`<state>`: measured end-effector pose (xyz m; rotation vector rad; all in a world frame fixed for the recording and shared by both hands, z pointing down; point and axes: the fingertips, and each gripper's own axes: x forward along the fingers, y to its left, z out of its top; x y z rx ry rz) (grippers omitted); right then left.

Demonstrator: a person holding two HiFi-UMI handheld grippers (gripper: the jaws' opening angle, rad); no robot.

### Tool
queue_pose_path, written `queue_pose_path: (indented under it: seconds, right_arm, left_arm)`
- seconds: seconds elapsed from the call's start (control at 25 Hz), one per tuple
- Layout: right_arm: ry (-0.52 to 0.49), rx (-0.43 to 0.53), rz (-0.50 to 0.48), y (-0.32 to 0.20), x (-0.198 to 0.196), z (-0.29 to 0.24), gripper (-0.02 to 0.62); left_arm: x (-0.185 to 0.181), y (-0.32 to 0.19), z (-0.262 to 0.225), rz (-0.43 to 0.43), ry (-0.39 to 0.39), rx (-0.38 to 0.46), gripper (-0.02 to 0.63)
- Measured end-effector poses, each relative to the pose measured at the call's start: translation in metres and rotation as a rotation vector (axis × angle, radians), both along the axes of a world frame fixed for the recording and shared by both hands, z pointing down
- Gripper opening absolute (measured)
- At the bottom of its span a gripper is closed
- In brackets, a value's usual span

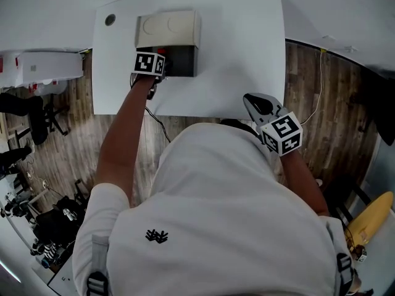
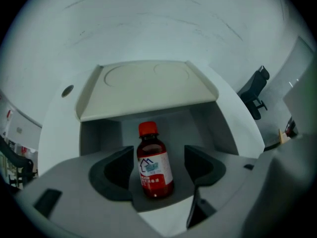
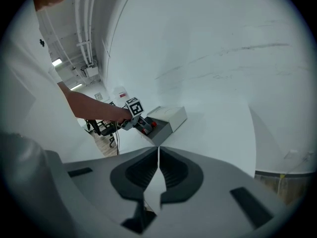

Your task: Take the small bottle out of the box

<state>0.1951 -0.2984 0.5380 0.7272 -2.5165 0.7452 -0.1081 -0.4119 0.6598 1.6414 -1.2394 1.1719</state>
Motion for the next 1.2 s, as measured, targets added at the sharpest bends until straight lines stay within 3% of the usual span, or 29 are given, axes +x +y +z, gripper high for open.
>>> queue_pose_path:
  seconds: [0.24, 0.32, 0.52, 0.76, 1.2]
  right_arm:
    - [0.003, -0.017, 0.009, -0.005, 0.008, 0.003, 0.011]
    - [0.003, -0.019, 0.013, -0.006, 0.011, 0.004, 0.011]
    - [0.001, -0.013, 0.013, -0.011, 0.012, 0.004, 0.011]
    - [0.003, -0.003, -0.018, -0.012, 0.003, 0.004, 0.011]
    - [0.01, 0.029, -0.118, 0.001, -0.032, -0.003, 0.011]
  left_arm:
    - [-0.006, 0.007, 0.018, -0.014, -0.07, -0.104, 0.311]
    - [-0.009, 0.008, 0.019, -0.012, -0.094, -0.11, 0.241]
    - [-0.008, 0.01, 0.018, -0.008, -0.08, -0.105, 0.232]
    - [0.0, 0.007, 0.005, -0.018, -0.013, -0.041, 0.229]
    - [0.015, 0.016, -0.058, -0.036, 0.143, 0.161, 0.227]
